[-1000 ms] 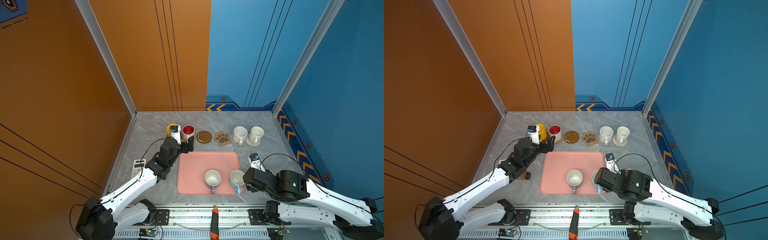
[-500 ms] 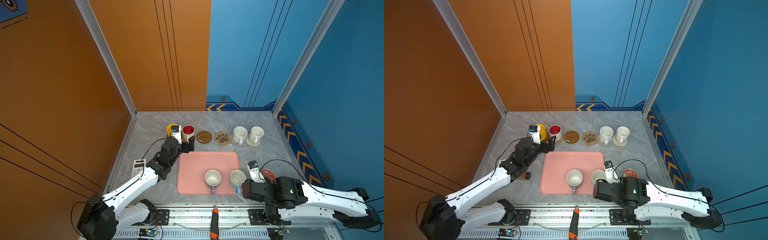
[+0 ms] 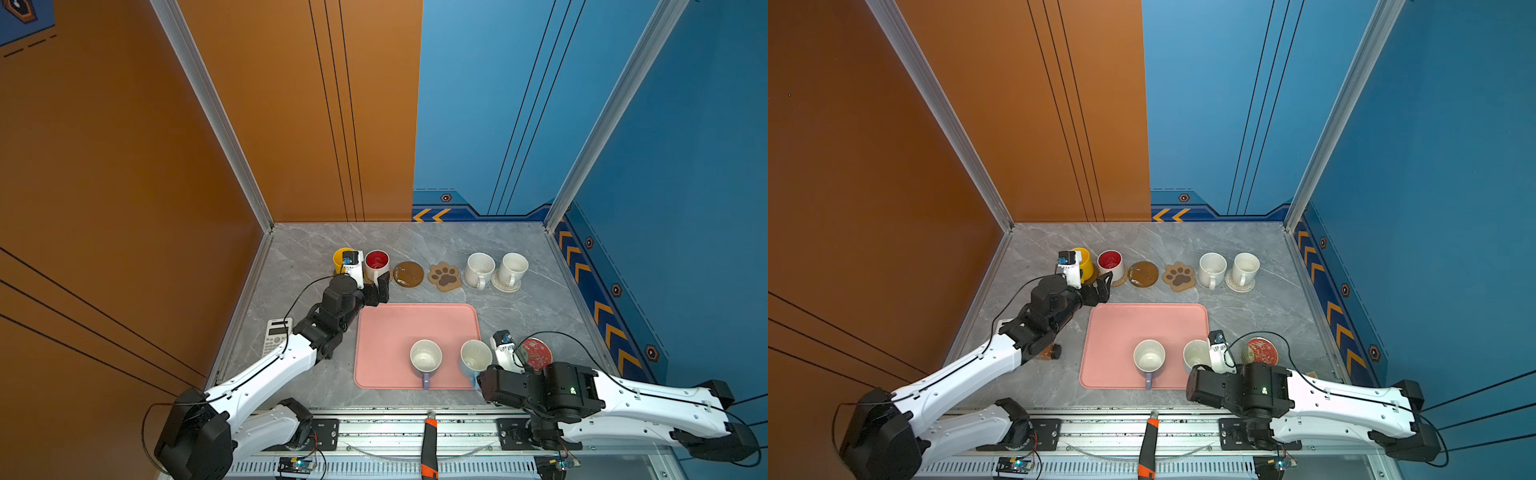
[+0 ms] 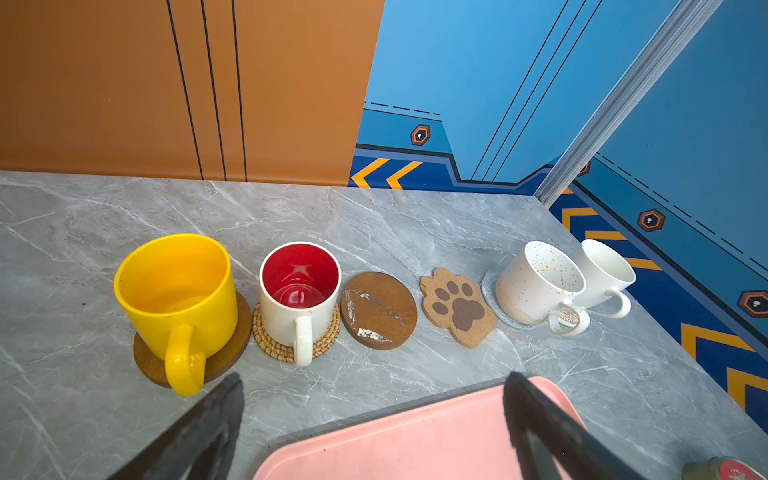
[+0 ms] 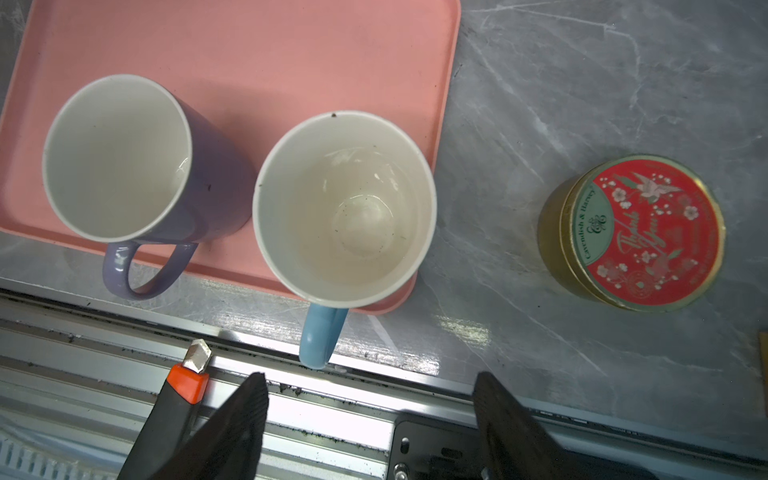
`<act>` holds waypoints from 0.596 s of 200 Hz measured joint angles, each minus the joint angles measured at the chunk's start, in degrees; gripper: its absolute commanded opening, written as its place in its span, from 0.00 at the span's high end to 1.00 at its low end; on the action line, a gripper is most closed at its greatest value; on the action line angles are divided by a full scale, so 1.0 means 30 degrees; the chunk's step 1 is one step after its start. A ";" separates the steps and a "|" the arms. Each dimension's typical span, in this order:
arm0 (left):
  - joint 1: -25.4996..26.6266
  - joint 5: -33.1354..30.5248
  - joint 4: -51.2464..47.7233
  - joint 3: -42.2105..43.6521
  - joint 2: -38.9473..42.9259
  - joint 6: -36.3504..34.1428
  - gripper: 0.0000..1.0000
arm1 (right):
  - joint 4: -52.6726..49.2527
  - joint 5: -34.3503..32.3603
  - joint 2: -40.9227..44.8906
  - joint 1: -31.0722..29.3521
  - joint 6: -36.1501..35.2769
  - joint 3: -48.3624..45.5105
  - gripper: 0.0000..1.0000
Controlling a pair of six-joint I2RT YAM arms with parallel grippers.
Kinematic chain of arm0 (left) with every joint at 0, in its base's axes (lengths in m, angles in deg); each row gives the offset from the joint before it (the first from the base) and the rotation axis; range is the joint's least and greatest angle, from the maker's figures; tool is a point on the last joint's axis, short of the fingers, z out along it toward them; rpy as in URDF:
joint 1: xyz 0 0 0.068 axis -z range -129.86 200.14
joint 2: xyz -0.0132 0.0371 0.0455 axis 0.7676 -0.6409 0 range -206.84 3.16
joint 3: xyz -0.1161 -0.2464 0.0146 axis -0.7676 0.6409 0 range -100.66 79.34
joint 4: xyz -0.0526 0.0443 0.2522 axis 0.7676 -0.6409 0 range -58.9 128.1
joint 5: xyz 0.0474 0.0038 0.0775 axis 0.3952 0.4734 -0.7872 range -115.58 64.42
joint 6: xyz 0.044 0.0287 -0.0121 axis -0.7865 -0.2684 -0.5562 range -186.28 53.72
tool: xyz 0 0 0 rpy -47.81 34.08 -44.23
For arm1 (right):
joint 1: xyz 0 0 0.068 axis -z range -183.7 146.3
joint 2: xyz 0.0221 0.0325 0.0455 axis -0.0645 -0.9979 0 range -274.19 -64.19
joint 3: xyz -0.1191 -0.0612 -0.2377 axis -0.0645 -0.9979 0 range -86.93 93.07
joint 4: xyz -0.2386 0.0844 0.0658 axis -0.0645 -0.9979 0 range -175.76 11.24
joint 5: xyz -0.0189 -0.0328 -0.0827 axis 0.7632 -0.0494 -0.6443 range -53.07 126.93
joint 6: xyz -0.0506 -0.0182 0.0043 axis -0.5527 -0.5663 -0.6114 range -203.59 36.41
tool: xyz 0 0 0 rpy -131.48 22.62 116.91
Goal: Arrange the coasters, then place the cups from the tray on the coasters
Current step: 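Move the open right gripper over the blue-handled white mug on the tray, then lower the right gripper into the blue-handled mug's opening and close it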
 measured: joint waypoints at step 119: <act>-0.0036 0.0262 0.0007 0.0000 -0.0393 0.0000 0.01 | 0.3432 0.1974 -0.0860 0.2346 -0.0532 -0.1785 0.25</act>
